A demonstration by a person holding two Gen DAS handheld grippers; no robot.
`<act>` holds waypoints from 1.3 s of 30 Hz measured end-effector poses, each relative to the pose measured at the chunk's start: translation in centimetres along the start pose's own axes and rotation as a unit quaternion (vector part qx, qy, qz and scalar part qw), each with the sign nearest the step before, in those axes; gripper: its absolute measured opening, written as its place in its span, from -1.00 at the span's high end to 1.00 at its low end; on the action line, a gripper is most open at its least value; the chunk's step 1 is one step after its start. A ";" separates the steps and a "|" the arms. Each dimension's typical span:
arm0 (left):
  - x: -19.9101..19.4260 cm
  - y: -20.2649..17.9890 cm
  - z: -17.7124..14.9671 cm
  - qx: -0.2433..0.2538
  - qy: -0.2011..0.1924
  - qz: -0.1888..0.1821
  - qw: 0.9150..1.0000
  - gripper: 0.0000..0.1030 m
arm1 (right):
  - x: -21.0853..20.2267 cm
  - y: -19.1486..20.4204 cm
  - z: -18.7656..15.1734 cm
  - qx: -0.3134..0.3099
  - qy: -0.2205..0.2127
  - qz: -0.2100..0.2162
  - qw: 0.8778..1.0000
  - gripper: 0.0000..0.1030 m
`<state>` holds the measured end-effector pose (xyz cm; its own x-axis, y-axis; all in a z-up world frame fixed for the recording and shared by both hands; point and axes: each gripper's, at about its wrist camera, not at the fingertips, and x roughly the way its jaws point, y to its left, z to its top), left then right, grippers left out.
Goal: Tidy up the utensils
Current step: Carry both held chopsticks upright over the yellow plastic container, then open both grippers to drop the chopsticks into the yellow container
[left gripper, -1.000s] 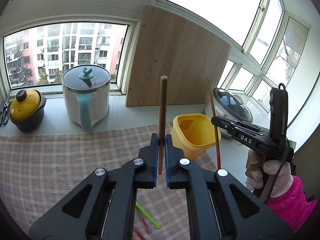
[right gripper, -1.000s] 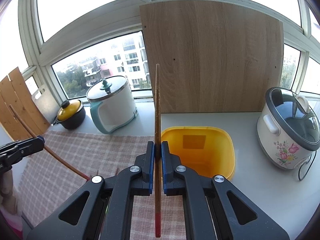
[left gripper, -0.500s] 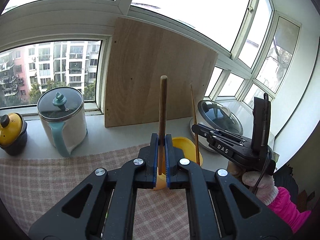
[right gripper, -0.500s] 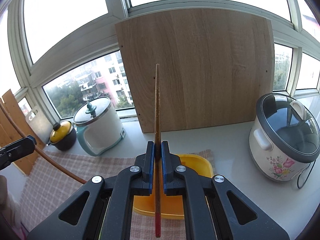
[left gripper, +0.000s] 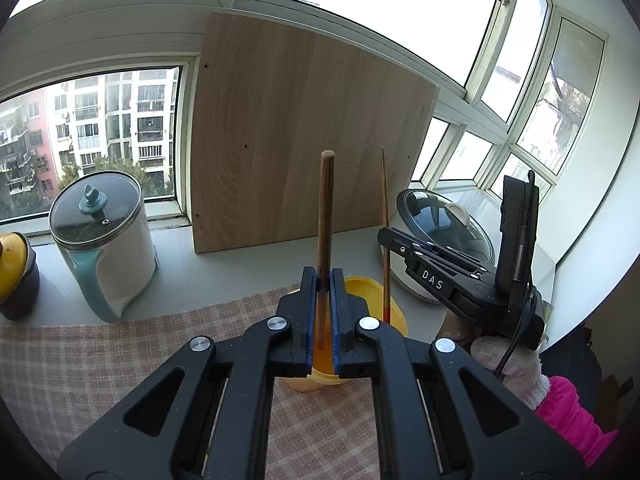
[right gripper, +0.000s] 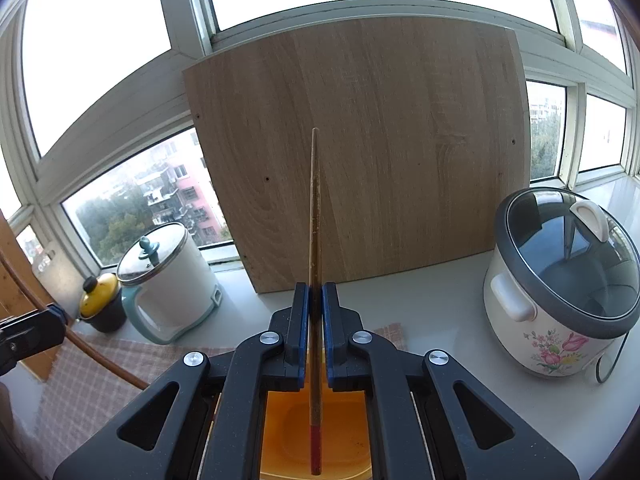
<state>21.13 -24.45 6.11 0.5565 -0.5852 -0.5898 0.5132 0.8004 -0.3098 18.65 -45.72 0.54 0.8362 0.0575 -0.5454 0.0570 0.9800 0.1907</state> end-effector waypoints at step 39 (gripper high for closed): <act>0.8 1.1 -4.9 -0.005 0.056 -0.005 0.998 0.17 | -2.3 0.4 -5.4 -0.032 0.035 -0.019 0.999 -0.14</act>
<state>18.97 -23.38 1.60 0.4754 -0.5749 -0.6659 0.5117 0.7964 -0.3223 13.84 -44.39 -2.54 0.7942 0.0308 -0.6069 0.0517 0.9917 0.1179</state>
